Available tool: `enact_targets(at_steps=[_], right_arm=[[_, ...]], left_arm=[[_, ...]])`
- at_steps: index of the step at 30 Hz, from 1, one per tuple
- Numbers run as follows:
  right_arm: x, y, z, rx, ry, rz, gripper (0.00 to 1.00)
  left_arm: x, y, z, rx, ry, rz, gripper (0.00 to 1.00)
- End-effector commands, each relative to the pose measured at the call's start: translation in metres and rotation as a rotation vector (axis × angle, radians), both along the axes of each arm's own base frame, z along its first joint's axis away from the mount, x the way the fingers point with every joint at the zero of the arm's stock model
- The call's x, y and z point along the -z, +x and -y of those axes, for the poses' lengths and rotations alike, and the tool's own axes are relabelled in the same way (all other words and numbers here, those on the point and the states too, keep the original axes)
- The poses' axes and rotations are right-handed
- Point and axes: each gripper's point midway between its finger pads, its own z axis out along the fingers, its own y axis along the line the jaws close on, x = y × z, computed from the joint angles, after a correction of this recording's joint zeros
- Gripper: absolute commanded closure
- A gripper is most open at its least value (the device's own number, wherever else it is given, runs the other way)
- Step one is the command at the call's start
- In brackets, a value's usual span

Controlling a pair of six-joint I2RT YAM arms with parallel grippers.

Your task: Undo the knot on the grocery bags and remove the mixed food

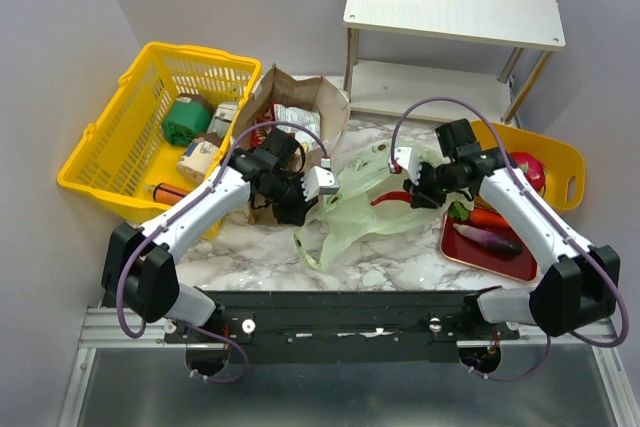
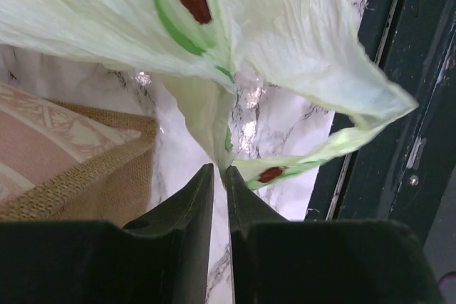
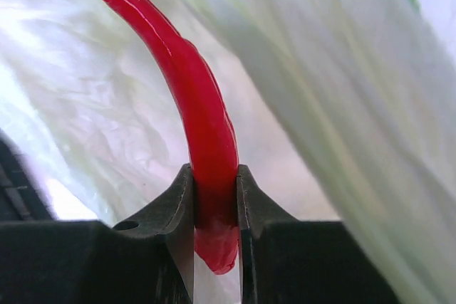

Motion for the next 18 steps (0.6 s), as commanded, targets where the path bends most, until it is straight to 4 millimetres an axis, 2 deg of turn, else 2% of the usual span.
enact_targets(at_steps=[1, 3, 5, 7, 9, 10, 11, 12, 13, 14, 15, 16, 18], right_arm=[[-0.047, -0.054, -0.033, -0.186, 0.213, -0.104, 1.0], [-0.051, -0.055, -0.032, -0.168, 0.218, -0.093, 1.0], [-0.044, -0.05, -0.02, -0.119, 0.151, -0.063, 1.0], [-0.041, -0.062, -0.012, -0.197, 0.11, -0.044, 1.0], [-0.053, -0.082, -0.019, -0.263, 0.182, -0.022, 1.0], [-0.059, -0.088, -0.025, -0.265, 0.228, -0.017, 0.99], [-0.074, -0.096, -0.039, -0.282, 0.337, -0.021, 0.99], [-0.093, -0.089, -0.05, -0.283, 0.409, 0.044, 1.0], [-0.107, -0.088, -0.058, -0.197, 0.493, -0.014, 1.0], [-0.127, -0.085, -0.07, -0.187, 0.582, -0.015, 1.0], [-0.154, -0.065, -0.081, -0.192, 0.66, 0.074, 1.0], [-0.169, -0.06, -0.088, -0.122, 0.732, 0.0, 1.0], [-0.217, -0.042, -0.098, -0.127, 0.824, 0.077, 1.0]], left_arm=[[-0.012, 0.018, 0.02, -0.027, -0.054, 0.016, 0.76], [-0.016, 0.029, 0.025, -0.03, -0.051, 0.032, 0.76], [-0.018, 0.046, 0.029, -0.039, -0.029, 0.068, 0.79], [-0.012, 0.06, 0.026, -0.042, 0.017, 0.103, 0.8], [-0.013, 0.063, 0.026, -0.033, 0.021, 0.106, 0.8], [-0.019, 0.062, 0.033, -0.016, -0.015, 0.093, 0.8], [-0.023, 0.058, 0.037, -0.003, -0.039, 0.078, 0.8], [-0.028, 0.055, 0.044, 0.016, -0.077, 0.06, 0.8], [-0.033, 0.053, 0.051, 0.026, -0.11, 0.042, 0.8], [-0.041, 0.047, 0.06, 0.045, -0.166, 0.007, 0.8], [-0.045, 0.045, 0.066, 0.048, -0.187, -0.01, 0.8], [-0.049, 0.048, 0.072, 0.032, -0.202, -0.033, 0.8], [-0.053, 0.049, 0.077, 0.028, -0.209, -0.051, 0.8]])
